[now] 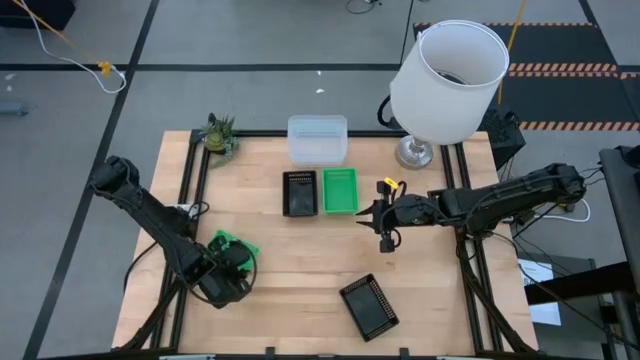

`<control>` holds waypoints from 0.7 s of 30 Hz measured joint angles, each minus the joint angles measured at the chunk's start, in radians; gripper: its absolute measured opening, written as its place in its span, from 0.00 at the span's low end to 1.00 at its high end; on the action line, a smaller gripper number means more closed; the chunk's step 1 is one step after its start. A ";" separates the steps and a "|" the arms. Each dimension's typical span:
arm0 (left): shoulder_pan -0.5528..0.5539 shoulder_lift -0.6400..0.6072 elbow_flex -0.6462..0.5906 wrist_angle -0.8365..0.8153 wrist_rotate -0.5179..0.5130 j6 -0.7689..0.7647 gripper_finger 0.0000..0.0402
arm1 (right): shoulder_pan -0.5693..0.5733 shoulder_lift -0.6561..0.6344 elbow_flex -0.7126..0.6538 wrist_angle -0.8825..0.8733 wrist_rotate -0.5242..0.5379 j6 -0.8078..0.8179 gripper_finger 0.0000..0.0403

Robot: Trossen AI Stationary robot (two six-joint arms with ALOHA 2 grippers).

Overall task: Stack baskets by color
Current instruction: Stack the bottom green bin on the top stacked green bin

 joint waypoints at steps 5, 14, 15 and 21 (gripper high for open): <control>-0.014 0.017 -0.006 0.000 -0.002 -0.023 0.36 | 0.000 0.000 0.000 0.000 0.001 -0.004 0.20; -0.029 0.067 -0.031 0.004 0.005 -0.062 0.36 | 0.000 -0.001 0.000 0.000 0.001 -0.008 0.20; -0.029 0.070 -0.034 0.003 0.006 -0.061 0.36 | 0.000 -0.001 0.000 0.000 0.002 -0.008 0.20; -0.029 0.073 -0.034 0.000 0.007 -0.038 0.31 | 0.000 -0.001 0.000 0.007 0.003 -0.008 0.20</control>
